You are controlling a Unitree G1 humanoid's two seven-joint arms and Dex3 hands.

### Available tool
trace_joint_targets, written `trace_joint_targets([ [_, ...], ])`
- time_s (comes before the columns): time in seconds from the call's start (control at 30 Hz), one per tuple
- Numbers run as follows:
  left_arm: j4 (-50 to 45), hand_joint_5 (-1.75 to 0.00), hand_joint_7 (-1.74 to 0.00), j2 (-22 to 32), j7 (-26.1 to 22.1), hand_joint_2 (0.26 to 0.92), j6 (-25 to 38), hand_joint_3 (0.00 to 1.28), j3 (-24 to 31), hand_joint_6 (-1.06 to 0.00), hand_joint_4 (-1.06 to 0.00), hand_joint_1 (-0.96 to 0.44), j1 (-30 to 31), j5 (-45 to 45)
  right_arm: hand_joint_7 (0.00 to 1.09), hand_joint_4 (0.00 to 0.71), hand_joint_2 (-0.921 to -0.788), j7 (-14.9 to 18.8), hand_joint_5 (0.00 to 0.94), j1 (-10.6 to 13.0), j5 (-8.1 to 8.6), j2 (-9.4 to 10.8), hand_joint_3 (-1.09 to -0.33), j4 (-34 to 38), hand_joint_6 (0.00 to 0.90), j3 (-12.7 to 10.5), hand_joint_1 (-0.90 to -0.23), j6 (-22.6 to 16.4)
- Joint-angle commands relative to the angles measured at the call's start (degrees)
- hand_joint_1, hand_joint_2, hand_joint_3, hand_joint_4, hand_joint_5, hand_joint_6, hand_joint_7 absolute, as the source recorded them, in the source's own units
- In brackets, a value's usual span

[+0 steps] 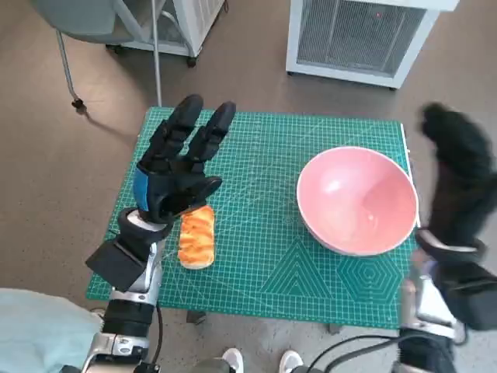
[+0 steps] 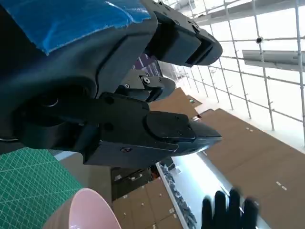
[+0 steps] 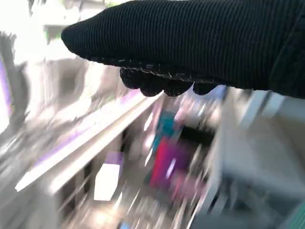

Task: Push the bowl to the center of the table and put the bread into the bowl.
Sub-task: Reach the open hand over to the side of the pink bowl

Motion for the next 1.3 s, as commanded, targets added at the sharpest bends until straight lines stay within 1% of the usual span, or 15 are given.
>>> trace_joint_targets([
  [0.03,1.58,0.0,-0.01,0.03,-0.82,0.921,-1.07,0.15,0.23,-0.53,-0.43,0.0,0.15,-1.22,0.68,0.32,-0.921,-4.17,0.07,0.85,-1.85,-1.02,-0.653,8.41,0.0,-2.77,-0.459,-1.56],
  [0.17,2.38,0.0,-0.01,-0.2,-1.39,0.921,-1.5,0.15,0.27,-0.53,-0.43,0.01,-0.08,-1.86,0.69,0.32,-0.921,-7.86,0.068,0.85,-4.36,-2.05,-0.654,14.87,-0.001,-3.61,-0.446,-2.07],
  [0.23,2.67,0.0,-0.01,-0.29,-1.79,0.921,-1.63,0.15,0.32,-0.53,-0.43,0.02,-0.12,-2.31,0.69,0.32,-0.921,-8.92,0.067,0.69,-4.82,-2.44,-0.657,18.11,-0.001,-3.62,-0.435,-2.23],
  [0.27,2.74,0.0,-0.01,-0.33,-1.97,0.921,-1.71,0.15,0.33,-0.53,-0.43,0.02,-0.09,-2.53,0.69,0.321,-0.921,-9.09,0.067,0.56,-4.74,-2.5,-0.658,19.73,-0.001,-3.57,-0.433,-2.22],
  [0.3,2.8,0.0,-0.01,-0.36,-2.12,0.921,-1.77,0.16,0.34,-0.53,-0.43,0.02,-0.08,-2.69,0.69,0.322,-0.921,-9.24,0.067,0.42,-4.69,-2.57,-0.672,20.97,-0.001,-3.51,-0.415,-2.31],
  [0.33,2.87,0.0,-0.01,-0.4,-2.31,0.921,-1.83,0.16,0.33,-0.53,-0.43,0.02,-0.07,-2.93,0.68,0.323,-0.921,-9.13,0.067,0.25,-4.37,-2.52,-0.677,22.46,-0.001,-3.47,-0.408,-2.18],
  [0.43,3.16,0.0,-0.01,-0.46,-2.75,0.921,-1.95,0.16,0.31,-0.53,-0.43,0.02,-0.14,-3.45,0.67,0.313,-0.921,-8.51,0.058,-0.42,-3.27,-2.28,-0.73,26.21,0.0,-3.44,-0.355,-1.83],
  [0.5,3.03,0.0,-0.01,-0.48,-2.93,0.921,-1.82,0.16,0.32,-0.53,-0.43,0.02,-0.12,-3.61,0.66,0.304,-0.921,-7.62,0.051,-0.96,-2.19,-1.81,-0.745,28.49,0.0,-3.51,-0.348,-1.43],
  [0.63,2.88,0.0,-0.01,-0.59,-3.22,0.921,-1.49,0.16,0.34,-0.53,-0.43,0.03,0.0,-3.83,0.63,0.282,-0.921,-3.37,0.033,-2.76,2.17,-0.09,-0.751,32.69,0.009,-4.25,-0.371,-0.31],
  [0.73,2.38,0.0,-0.01,-0.63,-3.3,0.921,-1.12,0.16,0.31,-0.53,-0.43,0.03,0.27,-3.91,0.61,0.28,-0.921,-1.03,0.027,-4.12,3.79,1.05,-0.748,34.8,0.019,-4.06,-0.384,0.85],
  [0.8,1.91,0.0,-0.01,-0.48,-3.43,0.921,-0.8,0.16,0.36,-0.53,-0.43,0.03,0.48,-4.08,0.61,0.282,-0.921,0.38,0.025,-4.8,4.51,1.89,-0.747,35.56,0.021,-3.74,-0.391,1.46],
  [0.9,1.38,0.0,-0.01,-0.29,-3.49,0.921,-0.43,0.16,0.38,-0.53,-0.43,0.03,0.72,-4.22,0.6,0.282,-0.921,1.44,0.023,-5.71,4.72,2.8,-0.738,36.49,0.024,-3.26,-0.394,2.44],
  [0.97,0.93,0.0,-0.01,-0.17,-3.43,0.921,-0.22,0.16,0.41,-0.53,-0.43,0.02,0.96,-4.21,0.59,0.282,-0.921,1.45,0.022,-6.31,4.36,3.3,-0.736,36.99,0.025,-2.82,-0.394,3.13],
  [1.2,-0.68,0.0,-0.01,0.43,-3.2,0.921,0.56,0.15,0.7,-0.53,-0.43,0.02,1.87,-4.04,0.58,0.3,-0.921,1.69,0.025,-8.84,4.09,5.04,-0.715,38.59,0.033,-1.52,-0.415,5.21],
  [1.3,-1.23,0.0,-0.01,0.61,-3.05,0.921,0.86,0.15,0.82,-0.53,-0.43,0.02,2.25,-3.92,0.57,0.298,-0.921,2.29,0.022,-10.08,4.6,5.71,-0.709,39.33,0.036,-1.45,-0.411,6.15],
])
